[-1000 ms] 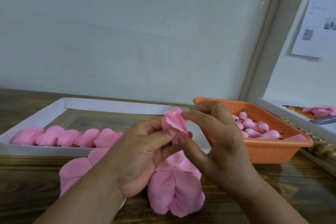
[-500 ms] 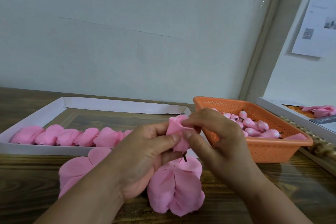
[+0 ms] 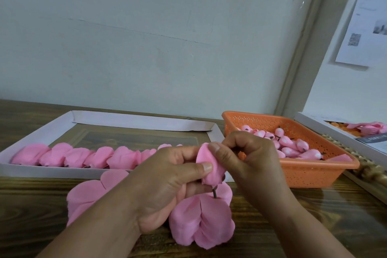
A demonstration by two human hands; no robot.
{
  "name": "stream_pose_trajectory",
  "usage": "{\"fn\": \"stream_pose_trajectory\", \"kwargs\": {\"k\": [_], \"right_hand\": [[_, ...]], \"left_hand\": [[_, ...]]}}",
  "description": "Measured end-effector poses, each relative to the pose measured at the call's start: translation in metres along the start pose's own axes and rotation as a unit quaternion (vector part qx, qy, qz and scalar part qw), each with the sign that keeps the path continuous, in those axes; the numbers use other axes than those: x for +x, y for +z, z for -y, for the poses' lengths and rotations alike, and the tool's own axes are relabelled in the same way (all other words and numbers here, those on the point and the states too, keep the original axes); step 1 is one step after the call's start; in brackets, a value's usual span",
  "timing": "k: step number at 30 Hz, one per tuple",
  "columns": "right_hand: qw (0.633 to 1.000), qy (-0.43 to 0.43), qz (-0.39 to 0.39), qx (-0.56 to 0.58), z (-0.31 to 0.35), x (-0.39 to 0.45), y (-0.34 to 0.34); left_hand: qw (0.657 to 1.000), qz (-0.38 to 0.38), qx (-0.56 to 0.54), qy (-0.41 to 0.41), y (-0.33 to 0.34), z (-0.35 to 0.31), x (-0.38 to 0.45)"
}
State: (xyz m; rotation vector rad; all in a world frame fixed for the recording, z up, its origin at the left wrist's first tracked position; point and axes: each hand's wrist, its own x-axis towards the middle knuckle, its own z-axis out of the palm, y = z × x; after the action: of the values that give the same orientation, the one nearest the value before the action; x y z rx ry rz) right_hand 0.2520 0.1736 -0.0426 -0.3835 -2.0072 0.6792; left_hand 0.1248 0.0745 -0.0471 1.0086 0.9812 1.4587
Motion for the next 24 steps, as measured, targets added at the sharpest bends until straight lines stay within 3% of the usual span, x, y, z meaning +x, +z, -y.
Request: {"fn": "stream_pose_trajectory", "kwargs": {"k": [5,10,20,24], "right_hand": [[0.990,0.036,0.085,0.104,0.001,0.003,-0.009],[0.980,0.086,0.062,0.171,0.000,0.003,-0.006],[0.998,0.038,-0.028,-0.032,0.014,-0.002,0.002],[0.996,0.023,-0.056,-0.064,0.019,-0.004,0.008]], "left_hand": [[0.999,-0.001,-0.041,-0.008,-0.008,-0.002,0.002],[0.999,0.012,-0.028,-0.008,-0.009,-0.002,0.002],[1.000,-0.010,0.016,-0.008,-0.002,-0.002,-0.001],[0.998,-0.047,0.046,-0.003,0.001,-0.001,0.000]]}}
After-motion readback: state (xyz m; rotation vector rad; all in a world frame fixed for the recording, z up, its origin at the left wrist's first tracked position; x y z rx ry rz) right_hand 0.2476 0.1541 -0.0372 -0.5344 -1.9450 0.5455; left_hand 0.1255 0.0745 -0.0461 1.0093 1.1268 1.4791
